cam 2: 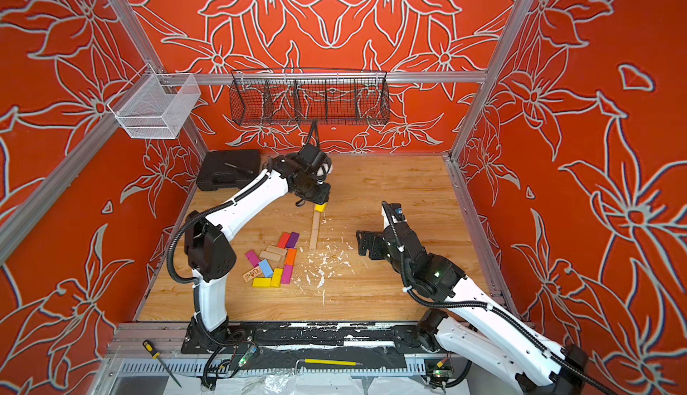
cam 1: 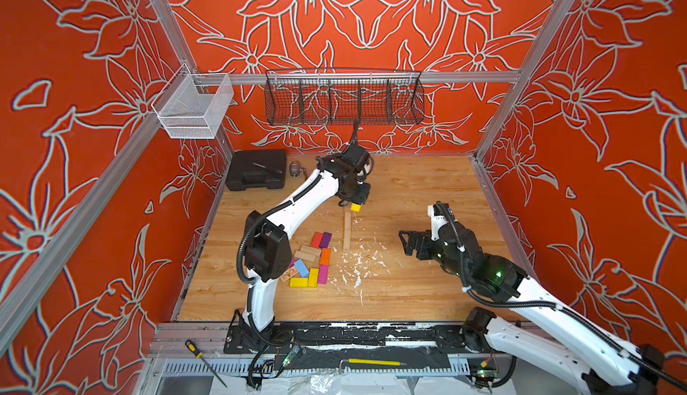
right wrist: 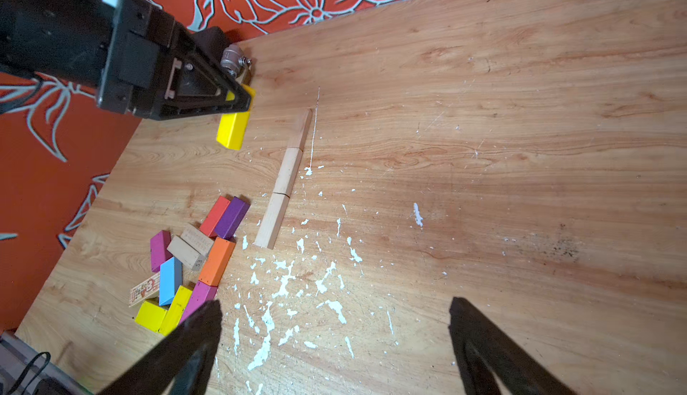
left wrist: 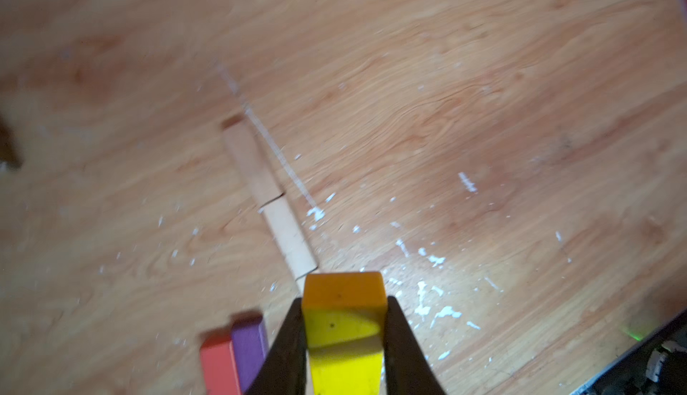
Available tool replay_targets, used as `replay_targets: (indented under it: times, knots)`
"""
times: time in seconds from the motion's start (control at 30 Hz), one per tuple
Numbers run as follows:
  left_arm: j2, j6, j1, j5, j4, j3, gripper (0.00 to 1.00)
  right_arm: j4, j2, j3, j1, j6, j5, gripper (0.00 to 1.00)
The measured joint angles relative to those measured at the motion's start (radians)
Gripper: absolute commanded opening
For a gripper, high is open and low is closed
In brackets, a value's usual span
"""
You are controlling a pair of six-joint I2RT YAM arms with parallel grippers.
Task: Assemble the letter k with building blocks
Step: Pick up the building block from the center of the board, then assemble the building block at the center of the board.
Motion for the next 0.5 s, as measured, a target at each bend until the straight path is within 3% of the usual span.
replay_targets:
  times: [0.17, 0.5]
  knots:
    - [0.194, 0.1, -0.035, -0.04, -0.061, 0.19, 0.21, -0.008, -0.076, -0.031, 0.0, 0.014, 0.019, 0.97]
    - [0.428, 0.201, -0.041, -0.131, -0.173, 0.339, 0.18, -0.03, -0.127, -0.048, 0.0, 0.027, 0.042, 0.97]
